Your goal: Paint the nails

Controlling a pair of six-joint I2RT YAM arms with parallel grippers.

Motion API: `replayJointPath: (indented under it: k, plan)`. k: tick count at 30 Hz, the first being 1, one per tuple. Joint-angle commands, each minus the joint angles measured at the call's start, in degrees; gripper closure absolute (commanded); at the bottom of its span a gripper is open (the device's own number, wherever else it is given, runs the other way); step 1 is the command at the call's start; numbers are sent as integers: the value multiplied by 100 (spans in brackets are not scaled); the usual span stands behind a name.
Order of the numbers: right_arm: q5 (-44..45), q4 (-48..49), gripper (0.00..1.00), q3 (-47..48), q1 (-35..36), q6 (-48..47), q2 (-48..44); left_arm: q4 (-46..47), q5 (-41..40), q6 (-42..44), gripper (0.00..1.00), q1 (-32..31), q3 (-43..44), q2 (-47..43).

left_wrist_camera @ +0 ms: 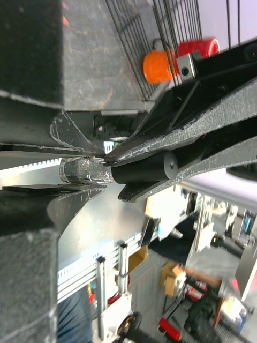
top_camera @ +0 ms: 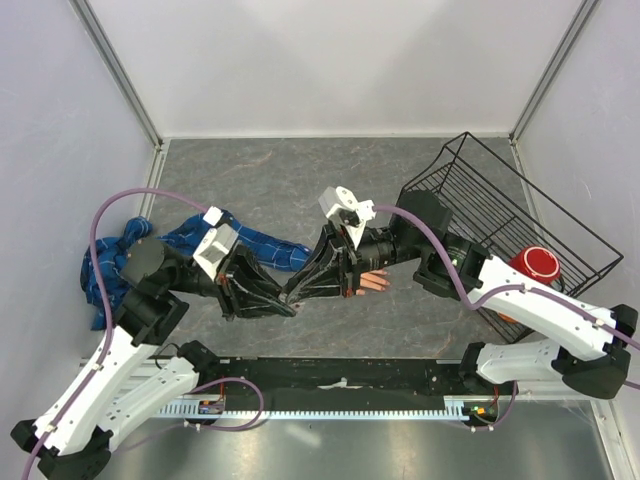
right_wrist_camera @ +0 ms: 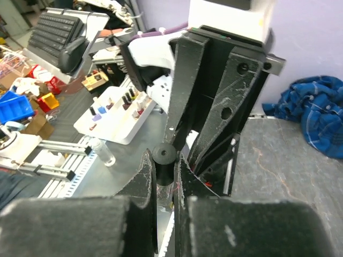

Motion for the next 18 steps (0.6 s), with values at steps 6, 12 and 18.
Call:
replayJointPath:
  k: [6,12,18]
  plan:
    - [2316,-1739,35,681,-246,-56,-56,-1712,-2585,1780,98,-33,573,-198]
    - [3487,-2233,17,1025,-237,137,-135,-2073,-3415,2062,98,-33,450,-322]
    - [4373,-2277,16,1297,-27,559,83,-2170,-3706,2089,98,-33,380,-339]
